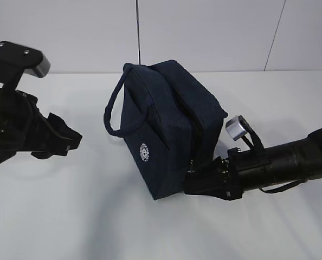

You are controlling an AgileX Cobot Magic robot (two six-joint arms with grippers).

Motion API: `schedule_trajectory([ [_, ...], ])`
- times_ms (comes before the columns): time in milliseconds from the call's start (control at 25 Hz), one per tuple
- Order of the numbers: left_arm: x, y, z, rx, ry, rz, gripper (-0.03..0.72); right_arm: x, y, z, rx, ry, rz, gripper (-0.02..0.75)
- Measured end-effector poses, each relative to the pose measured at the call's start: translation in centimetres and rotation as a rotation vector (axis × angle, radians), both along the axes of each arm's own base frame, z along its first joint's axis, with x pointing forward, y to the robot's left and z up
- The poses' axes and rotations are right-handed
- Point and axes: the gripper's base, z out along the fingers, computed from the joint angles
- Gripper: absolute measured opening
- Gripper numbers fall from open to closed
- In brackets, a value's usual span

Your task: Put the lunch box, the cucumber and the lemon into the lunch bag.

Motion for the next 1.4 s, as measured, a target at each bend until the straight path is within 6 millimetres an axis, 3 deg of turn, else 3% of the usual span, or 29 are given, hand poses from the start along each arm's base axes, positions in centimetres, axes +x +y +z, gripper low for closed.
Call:
schedule_trajectory([
  [440, -0.08, 0.02, -0.07, 0.005, 0.011, -0.003, 0.302, 0.33, 0.00, 0.15, 0.019, 0.005, -0.041, 0.211],
  [680, -0.14, 0.03, -0.12, 0.008, 0.019, -0.005, 0.302, 0.36, 0.00, 0.16, 0.021, 0.007, -0.046, 0.005],
  [1400, -0.16, 0.03, -0.14, 0.009, 0.021, -0.005, 0.302, -0.50, 0.00, 0.29, 0.003, 0.205, -0.015, 0.000],
])
